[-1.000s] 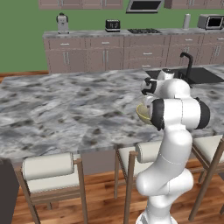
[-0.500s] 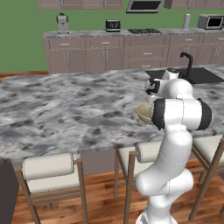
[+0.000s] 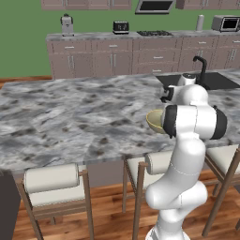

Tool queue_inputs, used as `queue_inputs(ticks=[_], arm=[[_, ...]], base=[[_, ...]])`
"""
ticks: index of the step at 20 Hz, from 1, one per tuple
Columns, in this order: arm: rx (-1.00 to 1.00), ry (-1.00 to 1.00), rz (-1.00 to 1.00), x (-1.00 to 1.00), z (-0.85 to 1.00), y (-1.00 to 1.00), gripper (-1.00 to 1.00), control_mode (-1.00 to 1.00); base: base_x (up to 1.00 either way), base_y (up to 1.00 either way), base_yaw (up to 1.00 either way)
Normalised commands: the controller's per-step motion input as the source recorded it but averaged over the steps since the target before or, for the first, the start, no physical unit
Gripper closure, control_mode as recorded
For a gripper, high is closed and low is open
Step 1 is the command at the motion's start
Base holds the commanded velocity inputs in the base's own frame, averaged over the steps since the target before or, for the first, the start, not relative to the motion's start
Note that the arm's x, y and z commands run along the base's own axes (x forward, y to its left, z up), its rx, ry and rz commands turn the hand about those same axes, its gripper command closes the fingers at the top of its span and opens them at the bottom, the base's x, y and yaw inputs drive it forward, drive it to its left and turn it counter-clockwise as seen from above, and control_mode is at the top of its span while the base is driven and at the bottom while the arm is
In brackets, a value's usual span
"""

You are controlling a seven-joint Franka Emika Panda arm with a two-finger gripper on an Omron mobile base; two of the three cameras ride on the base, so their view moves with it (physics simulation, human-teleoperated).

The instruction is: Place the cup inside the bowl on the dining table and move the bowl to any counter.

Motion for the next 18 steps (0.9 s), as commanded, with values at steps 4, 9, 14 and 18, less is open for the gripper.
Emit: queue_inputs(ticks=[4,9,14,18], arm=[[0.0,0.01,-0.15,-0.01,0.0,-0.29,-1.0,-1.0],[0.0,0.0,-0.15,-0.05,-0.01,-0.33,-1.0,-1.0],[0.11,0.0,-0.1,-0.14,-0.01,-0.29,-1.0,-1.0],[0.15,0.0,-0.05,-0.17,0.0,-0.17,-1.0,-1.0]], base=[[0.0,0.0,0.0],[0.0,0.0,0.0],[0.0,0.0,0.0],[0.0,0.0,0.0]])
